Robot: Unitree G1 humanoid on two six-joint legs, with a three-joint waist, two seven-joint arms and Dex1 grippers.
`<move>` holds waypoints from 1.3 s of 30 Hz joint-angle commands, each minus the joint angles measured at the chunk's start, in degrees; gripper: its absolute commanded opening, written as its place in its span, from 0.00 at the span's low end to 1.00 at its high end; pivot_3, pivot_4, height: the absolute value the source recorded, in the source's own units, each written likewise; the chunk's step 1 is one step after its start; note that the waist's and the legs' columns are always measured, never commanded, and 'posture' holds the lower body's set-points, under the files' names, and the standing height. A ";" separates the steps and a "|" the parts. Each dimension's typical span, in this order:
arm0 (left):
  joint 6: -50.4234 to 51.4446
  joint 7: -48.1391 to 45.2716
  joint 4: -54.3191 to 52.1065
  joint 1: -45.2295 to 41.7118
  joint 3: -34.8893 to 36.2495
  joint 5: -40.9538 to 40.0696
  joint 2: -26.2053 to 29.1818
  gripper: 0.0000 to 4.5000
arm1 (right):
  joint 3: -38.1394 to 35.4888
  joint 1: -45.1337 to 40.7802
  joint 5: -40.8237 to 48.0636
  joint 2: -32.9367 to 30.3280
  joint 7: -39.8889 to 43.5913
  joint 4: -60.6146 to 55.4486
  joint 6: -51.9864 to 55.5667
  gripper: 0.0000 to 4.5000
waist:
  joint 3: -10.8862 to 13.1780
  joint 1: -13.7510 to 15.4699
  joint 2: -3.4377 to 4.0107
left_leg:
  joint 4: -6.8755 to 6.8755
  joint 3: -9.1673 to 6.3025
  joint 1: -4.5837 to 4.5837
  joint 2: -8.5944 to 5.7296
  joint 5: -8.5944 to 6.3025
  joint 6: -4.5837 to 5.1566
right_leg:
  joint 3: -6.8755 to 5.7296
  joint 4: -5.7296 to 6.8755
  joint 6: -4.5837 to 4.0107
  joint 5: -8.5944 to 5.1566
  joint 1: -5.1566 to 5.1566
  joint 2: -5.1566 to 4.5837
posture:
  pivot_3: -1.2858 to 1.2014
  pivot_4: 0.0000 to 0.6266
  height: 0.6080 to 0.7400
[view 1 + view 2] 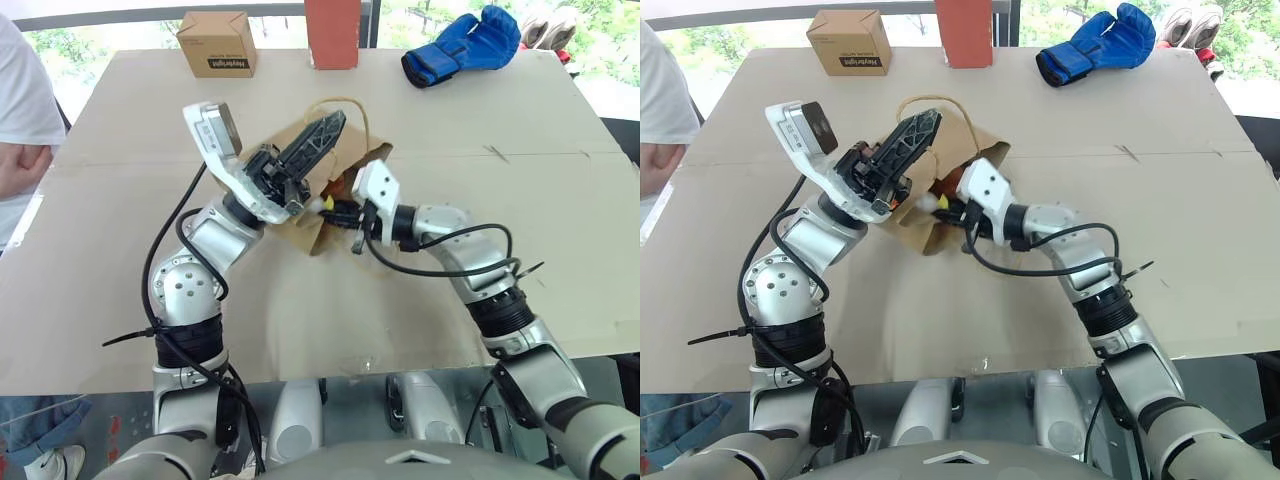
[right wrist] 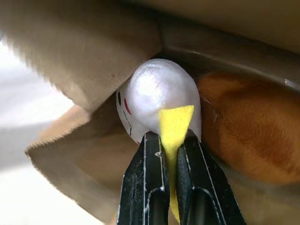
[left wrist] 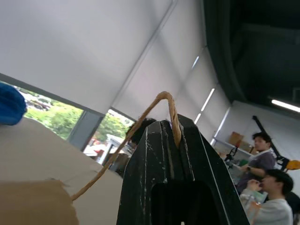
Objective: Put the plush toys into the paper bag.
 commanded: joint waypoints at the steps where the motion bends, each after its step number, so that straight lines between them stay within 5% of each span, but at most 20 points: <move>1: -0.08 1.47 -0.99 -0.17 1.01 -2.39 -0.68 0.00 | 1.36 -2.04 -3.53 2.14 -2.65 8.34 -4.71 0.01 | 0.00 0.01 0.00 | 0.00 -0.01 0.01 0.00 0.00 0.00 | 0.00 0.01 0.00 0.00 0.00 0.01 | 0.52 0.24 1.00; 2: -0.28 1.97 -0.55 -0.30 1.34 -2.49 -0.84 0.00 | 0.99 -2.50 -3.65 2.74 -2.68 11.58 -6.14 0.01 | 0.00 0.02 -0.01 | 0.00 -0.05 0.01 0.00 0.01 -0.01 | -0.01 0.01 -0.01 -0.01 0.01 0.02 | 0.52 0.24 1.00; 5: -0.83 3.34 0.61 -0.47 2.55 -3.00 -1.04 0.00 | 0.45 -2.75 -4.91 2.64 -2.10 17.28 -10.07 0.30 | 0.00 0.20 -0.01 | 0.00 -0.06 -0.04 -0.03 0.05 -0.07 | 0.00 -0.02 -0.01 0.00 0.02 0.02 | 0.52 0.24 1.00; 8: -1.17 3.88 2.32 0.15 4.72 -3.62 -0.43 0.00 | -2.66 -0.55 -2.91 0.71 -3.40 10.91 -5.52 0.66 | 0.02 0.32 0.00 | 0.00 -0.07 -0.14 -0.08 0.05 -0.07 | 0.00 -0.11 0.00 0.01 0.01 -0.02 | 0.52 0.24 1.00; 10: -1.44 3.60 3.57 0.27 5.61 -3.36 -0.21 0.00 | -5.12 2.56 1.75 -1.54 -2.26 1.36 2.26 0.71 | 0.02 0.55 0.01 | 0.00 -0.08 -0.16 -0.09 0.05 -0.07 | 0.00 -0.13 0.01 0.01 0.00 -0.03 | 0.52 0.24 1.00; 20: -3.22 2.51 10.27 -3.92 7.11 -2.64 -1.77 0.00 | -25.53 12.01 21.50 -15.92 -8.73 -30.68 37.11 0.71 | 0.02 0.61 0.00 | 0.02 -0.19 -0.14 -0.10 0.05 -0.08 | -0.12 -0.14 -0.22 -0.12 0.07 -0.04 | 0.52 0.24 1.00; 27: -2.86 3.43 13.82 -6.19 11.42 -5.08 -0.74 0.00 | -41.89 20.31 34.98 -7.34 -22.13 -38.53 59.26 0.71 | 0.00 0.48 -0.02 | -0.03 -0.29 -0.15 -0.10 0.04 -0.06 | -0.15 -0.14 -0.21 -0.12 0.08 -0.02 | 0.52 0.24 1.00; 32: -2.19 3.99 13.92 -6.06 12.71 -5.47 -0.17 0.00 | -42.76 24.05 37.66 -1.53 -26.66 -37.88 60.38 0.71 | 0.02 0.39 0.01 | 0.01 -0.26 -0.17 -0.13 0.05 -0.06 | -0.13 -0.14 -0.27 -0.15 0.07 -0.04 | 0.52 0.24 1.00; 39: -1.98 4.02 12.93 -6.09 12.52 -5.04 0.04 0.00 | -40.11 16.36 40.04 6.14 -29.09 -27.50 56.42 0.71 | 0.02 0.24 0.02 | 0.05 -0.34 -0.11 -0.15 0.06 -0.06 | -0.10 -0.04 -0.27 -0.15 0.08 -0.01 | 0.52 0.24 1.00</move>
